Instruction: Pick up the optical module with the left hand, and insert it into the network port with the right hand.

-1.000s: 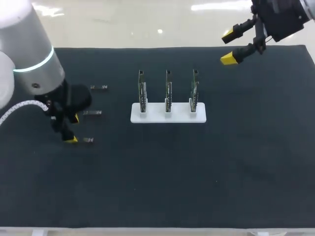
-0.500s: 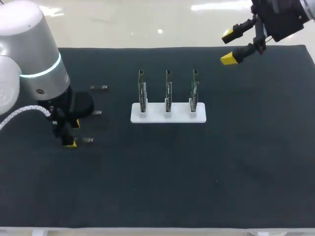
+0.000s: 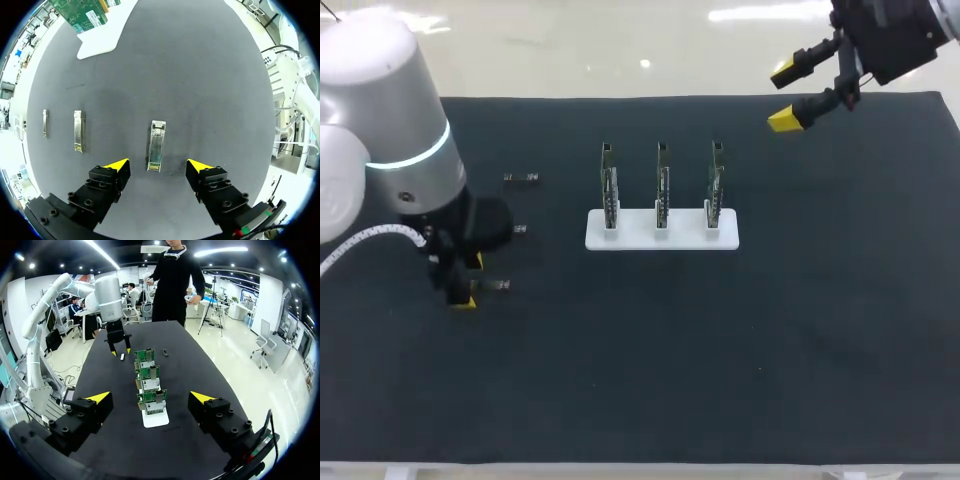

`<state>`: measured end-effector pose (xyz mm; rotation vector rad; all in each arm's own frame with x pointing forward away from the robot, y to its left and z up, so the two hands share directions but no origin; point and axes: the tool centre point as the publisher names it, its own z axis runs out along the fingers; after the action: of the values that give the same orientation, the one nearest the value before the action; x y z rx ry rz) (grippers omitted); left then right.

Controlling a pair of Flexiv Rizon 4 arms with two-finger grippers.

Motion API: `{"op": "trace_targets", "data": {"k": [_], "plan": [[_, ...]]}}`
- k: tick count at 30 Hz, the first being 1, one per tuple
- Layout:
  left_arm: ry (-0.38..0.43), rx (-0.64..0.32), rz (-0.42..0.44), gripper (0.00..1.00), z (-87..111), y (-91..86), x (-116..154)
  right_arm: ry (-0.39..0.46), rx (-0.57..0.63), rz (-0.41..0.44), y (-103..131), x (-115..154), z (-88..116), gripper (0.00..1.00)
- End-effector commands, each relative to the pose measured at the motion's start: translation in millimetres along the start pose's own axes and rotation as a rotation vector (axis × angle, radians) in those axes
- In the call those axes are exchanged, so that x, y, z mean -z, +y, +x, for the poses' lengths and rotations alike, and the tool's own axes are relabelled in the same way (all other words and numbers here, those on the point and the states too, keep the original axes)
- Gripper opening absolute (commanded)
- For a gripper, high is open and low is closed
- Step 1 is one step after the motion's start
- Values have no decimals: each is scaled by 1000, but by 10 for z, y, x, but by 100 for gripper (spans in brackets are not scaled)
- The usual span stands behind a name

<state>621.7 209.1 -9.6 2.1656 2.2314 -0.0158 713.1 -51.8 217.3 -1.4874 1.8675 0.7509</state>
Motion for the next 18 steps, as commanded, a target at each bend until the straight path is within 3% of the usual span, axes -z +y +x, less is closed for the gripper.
{"op": "trace_targets", "data": {"k": [1,18], "plan": [[5,3,0,100,-7,-8,-58,-2,1,0,3,0,2,100],[9,6,12,98,-30,3,-135,-2,1,0,3,0,2,100]]}}
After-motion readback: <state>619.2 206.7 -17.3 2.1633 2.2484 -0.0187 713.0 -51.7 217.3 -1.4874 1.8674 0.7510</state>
